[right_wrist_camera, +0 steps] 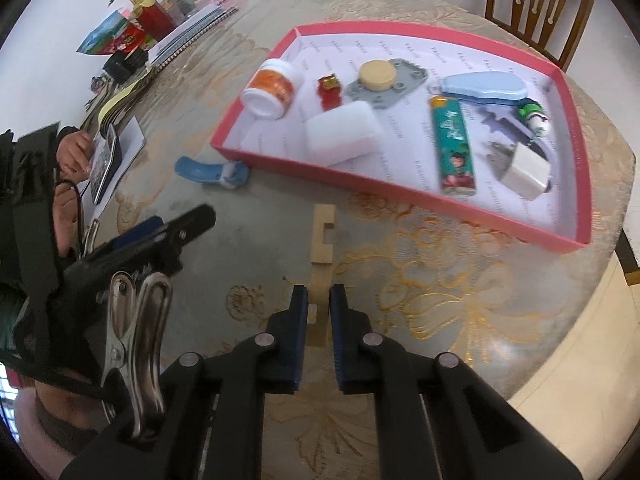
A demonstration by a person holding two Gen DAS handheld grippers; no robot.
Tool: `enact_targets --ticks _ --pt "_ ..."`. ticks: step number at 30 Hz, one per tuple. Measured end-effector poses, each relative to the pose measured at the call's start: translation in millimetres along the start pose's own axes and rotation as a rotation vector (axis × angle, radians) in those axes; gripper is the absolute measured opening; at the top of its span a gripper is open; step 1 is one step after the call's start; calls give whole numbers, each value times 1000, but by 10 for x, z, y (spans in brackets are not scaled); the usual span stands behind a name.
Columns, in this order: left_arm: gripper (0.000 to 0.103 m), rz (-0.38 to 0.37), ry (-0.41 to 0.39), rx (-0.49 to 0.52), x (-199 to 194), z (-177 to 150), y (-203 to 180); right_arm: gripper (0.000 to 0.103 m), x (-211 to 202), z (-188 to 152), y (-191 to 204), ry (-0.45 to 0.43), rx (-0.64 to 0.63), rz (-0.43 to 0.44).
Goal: Organize rigid objects
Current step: 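Grasp the wooden block with right tool while left grasps the blue clip, then carry the blue clip with left tool over the tray while right carries the block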
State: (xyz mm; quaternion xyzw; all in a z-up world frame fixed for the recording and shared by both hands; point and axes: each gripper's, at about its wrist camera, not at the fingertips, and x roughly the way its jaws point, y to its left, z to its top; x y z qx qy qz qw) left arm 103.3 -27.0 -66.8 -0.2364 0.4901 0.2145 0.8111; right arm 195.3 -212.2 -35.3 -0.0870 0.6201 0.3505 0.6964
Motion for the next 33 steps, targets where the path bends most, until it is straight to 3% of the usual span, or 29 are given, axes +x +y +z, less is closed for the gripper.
enact_targets --ticks 3,11,16,19,23,33 --pt "98 2 -22 16 31 58 -54 13 -20 -1 -53 1 5 6" --pt "99 18 -51 101 176 149 -253 13 -24 -3 -79 -3 -11 8" --pt "99 75 -49 139 277 209 -326 13 -63 -30 -119 -11 -26 11" --pt "96 81 -49 137 279 221 -327 13 -75 -54 -153 -13 -29 10" --pt "74 103 -62 177 247 215 -356 13 -45 -59 -189 -6 -15 18" --pt "73 52 -43 130 90 145 -235 16 83 -63 -196 46 -9 23"
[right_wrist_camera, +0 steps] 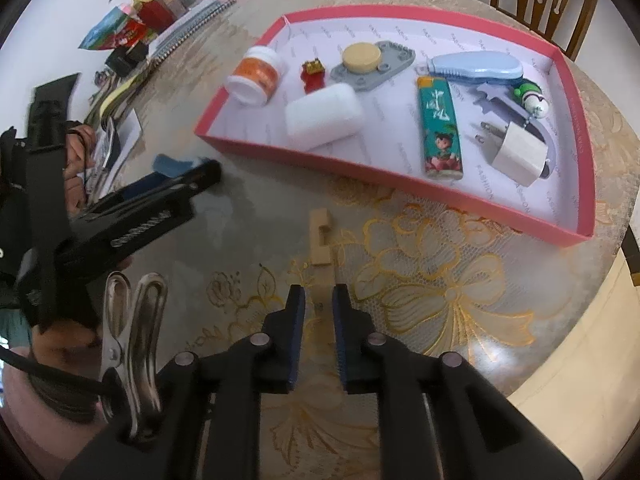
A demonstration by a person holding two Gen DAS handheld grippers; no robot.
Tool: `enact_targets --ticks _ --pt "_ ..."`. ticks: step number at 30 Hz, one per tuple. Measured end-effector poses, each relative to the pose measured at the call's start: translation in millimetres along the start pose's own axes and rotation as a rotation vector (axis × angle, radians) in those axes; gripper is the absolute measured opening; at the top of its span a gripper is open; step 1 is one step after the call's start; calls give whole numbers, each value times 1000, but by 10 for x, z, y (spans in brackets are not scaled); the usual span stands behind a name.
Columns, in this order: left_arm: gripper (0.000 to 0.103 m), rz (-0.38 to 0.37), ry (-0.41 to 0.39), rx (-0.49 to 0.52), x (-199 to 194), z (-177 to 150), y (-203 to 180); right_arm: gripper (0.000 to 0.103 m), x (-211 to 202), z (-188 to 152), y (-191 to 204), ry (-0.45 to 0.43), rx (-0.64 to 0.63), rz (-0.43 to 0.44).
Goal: Organize rigid objects
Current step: 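Carry the blue clip with left tool over the tray while right carries the block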
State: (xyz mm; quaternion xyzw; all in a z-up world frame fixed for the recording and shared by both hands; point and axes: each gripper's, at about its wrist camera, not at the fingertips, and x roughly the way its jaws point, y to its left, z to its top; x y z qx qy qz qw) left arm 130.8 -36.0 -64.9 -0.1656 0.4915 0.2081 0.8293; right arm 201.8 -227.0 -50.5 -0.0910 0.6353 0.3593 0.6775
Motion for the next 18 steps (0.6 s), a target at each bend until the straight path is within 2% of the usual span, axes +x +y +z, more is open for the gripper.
enact_targets --ticks 9,13,18 --pt "73 -30 2 -31 -226 -44 -13 17 77 33 11 2 -21 -18" --pt "73 -34 -2 -24 -297 -27 -62 13 102 65 45 9 -40 -18" --pt "73 -43 -17 -7 -390 22 -159 13 28 115 81 4 -65 15"
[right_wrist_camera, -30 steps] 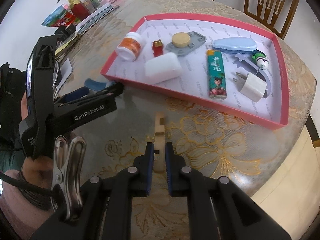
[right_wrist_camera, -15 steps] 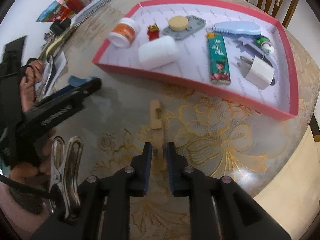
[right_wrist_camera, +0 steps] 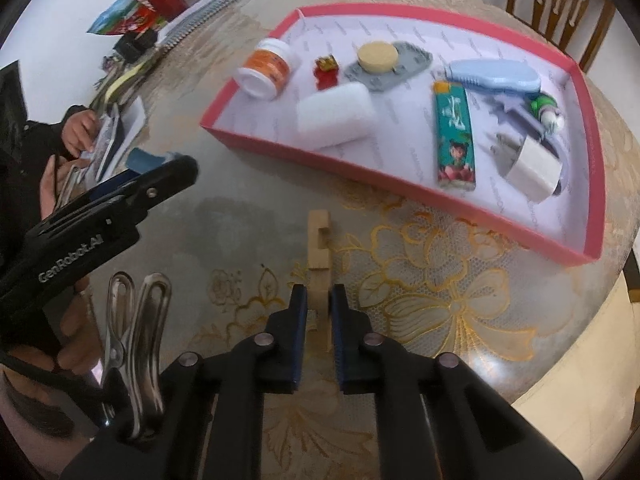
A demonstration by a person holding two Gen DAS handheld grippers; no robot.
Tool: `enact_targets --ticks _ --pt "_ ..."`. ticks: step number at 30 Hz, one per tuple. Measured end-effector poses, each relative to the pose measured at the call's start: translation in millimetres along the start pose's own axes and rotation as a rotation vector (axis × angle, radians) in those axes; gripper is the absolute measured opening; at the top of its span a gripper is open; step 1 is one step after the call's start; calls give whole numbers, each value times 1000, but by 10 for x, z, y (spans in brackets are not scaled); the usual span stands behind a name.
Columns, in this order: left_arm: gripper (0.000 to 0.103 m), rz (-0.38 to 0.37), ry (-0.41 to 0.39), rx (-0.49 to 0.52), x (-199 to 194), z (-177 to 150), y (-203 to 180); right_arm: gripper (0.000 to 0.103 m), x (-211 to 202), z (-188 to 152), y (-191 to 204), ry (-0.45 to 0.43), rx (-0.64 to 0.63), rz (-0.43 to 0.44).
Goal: Organize rigid objects
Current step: 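Carry the blue clip with left tool over the tray while right carries the block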
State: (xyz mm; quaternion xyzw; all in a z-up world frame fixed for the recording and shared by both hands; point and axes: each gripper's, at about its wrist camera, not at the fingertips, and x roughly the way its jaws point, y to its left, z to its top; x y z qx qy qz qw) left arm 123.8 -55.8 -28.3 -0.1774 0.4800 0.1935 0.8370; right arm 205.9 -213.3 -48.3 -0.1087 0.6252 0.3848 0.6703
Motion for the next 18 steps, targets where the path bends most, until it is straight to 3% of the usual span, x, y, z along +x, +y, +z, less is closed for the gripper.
enact_targets --ticks 8,18 --pt "73 -16 -20 19 -72 165 -230 13 -328 49 -84 -59 -24 27" --pt "73 -10 20 63 111 396 -560 13 -611 213 -450 -149 30 -19"
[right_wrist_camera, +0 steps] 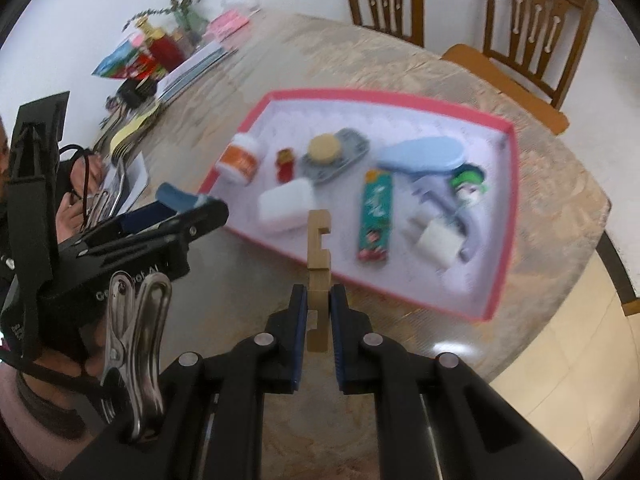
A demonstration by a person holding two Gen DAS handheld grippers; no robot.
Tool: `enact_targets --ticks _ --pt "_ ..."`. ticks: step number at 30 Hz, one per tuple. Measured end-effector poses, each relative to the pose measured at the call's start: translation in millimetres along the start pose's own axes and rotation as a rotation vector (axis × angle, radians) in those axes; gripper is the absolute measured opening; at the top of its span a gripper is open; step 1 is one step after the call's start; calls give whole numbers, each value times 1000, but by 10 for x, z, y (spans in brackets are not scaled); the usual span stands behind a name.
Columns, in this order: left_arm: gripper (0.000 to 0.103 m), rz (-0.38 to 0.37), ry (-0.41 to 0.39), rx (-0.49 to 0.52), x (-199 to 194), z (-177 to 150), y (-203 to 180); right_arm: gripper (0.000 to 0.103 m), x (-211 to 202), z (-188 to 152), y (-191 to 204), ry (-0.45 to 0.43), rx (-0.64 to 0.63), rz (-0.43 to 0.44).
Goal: Organize rigid objects
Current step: 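Carry the blue clip with left tool over the tray while right carries the block, then open left tool to set the clip in the tray while right releases the block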
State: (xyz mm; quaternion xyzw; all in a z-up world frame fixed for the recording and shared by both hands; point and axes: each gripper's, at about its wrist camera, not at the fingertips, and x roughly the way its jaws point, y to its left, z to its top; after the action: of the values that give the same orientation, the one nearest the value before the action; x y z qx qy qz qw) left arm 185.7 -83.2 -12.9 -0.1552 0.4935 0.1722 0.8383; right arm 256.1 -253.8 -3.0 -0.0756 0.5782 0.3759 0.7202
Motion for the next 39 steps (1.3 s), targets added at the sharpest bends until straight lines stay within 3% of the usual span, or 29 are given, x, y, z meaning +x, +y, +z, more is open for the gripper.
enact_targets --ticks 15,29,34,39 --pt "73 19 57 60 349 274 -317 13 109 227 -387 -44 77 -90" --pt "74 29 99 70 473 295 -379 13 179 254 -499 -35 132 -75" --pt "79 39 99 88 468 289 -403 26 175 240 -472 -35 134 -77" --pt "85 48 97 95 460 283 -420 30 148 219 -454 -40 135 -87"
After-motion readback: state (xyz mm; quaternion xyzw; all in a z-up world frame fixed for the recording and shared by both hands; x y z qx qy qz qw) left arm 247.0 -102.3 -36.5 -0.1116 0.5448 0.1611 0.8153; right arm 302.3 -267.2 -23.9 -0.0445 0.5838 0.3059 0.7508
